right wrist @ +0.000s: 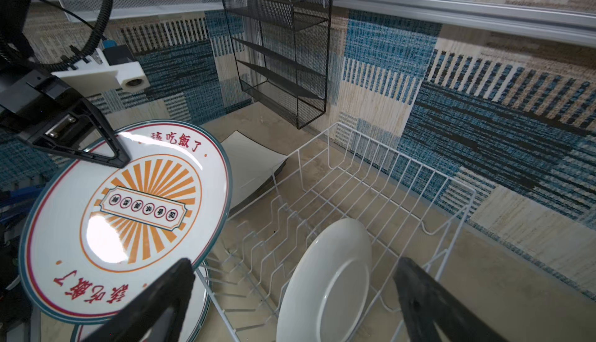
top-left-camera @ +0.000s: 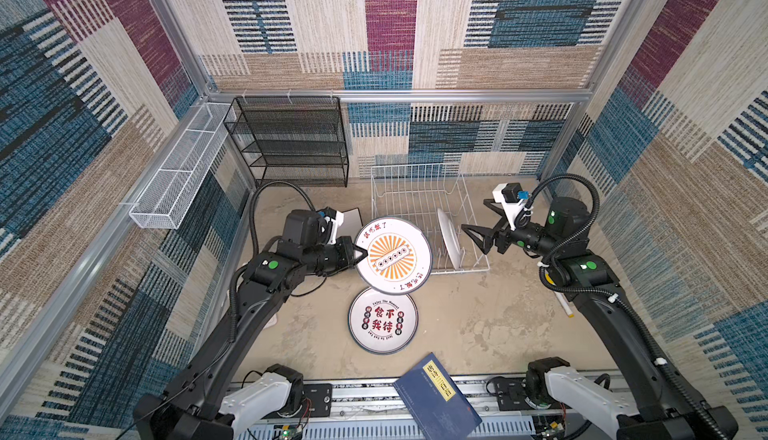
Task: Unload the plates from the dish rack
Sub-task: 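Open the right gripper and carry the plate toward the table stack with the left, then lower the orange-sunburst plate onto the plate stack with the left gripper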
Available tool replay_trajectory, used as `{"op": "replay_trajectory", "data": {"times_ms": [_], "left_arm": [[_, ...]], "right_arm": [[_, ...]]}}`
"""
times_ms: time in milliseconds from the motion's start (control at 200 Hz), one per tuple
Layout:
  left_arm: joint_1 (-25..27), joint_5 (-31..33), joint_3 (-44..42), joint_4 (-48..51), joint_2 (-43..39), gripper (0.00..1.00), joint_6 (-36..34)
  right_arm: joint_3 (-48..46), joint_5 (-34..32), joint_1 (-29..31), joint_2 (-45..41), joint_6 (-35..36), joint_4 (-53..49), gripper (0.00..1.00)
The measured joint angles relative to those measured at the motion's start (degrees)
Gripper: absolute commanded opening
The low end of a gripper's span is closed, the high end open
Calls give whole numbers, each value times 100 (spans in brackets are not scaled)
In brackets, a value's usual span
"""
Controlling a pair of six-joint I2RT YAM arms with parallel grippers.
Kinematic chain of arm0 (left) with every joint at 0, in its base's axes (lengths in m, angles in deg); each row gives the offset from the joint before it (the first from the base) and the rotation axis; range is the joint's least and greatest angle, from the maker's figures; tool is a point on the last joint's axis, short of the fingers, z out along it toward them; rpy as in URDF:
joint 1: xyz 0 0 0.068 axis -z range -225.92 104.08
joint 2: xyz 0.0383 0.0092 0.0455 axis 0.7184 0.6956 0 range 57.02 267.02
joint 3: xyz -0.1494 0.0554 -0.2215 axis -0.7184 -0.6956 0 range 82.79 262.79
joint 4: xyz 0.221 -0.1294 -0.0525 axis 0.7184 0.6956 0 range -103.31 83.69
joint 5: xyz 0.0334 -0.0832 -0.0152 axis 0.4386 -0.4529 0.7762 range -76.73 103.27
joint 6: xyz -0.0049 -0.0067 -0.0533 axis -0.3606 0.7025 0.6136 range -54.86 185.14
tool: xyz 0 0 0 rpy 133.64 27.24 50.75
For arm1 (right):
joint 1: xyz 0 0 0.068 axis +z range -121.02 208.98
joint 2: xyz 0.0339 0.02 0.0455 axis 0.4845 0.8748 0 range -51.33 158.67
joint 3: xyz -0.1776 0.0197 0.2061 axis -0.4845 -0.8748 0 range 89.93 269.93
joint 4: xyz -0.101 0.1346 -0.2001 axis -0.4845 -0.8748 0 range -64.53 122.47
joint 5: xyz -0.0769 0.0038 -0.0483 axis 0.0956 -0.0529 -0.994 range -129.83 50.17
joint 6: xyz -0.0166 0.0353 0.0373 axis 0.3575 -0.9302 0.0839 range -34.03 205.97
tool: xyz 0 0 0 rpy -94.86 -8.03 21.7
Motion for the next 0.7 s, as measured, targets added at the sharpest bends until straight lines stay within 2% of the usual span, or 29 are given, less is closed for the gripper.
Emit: {"op": "replay_trajectory", "data": {"times_ms": [341,511,701], "left_arm": [[0,308,-933,1016,-1440,0,57],[0,367,-1471,1403,-1663,0,50],[0,400,-1908,1464,-1641,0,11]], "right_arm": [[-269,407,400,-223,944,-599,99],[-417,254,841,-157,1305,-841,99],[-518,-35,1115,-28,1351,-894,99]]}}
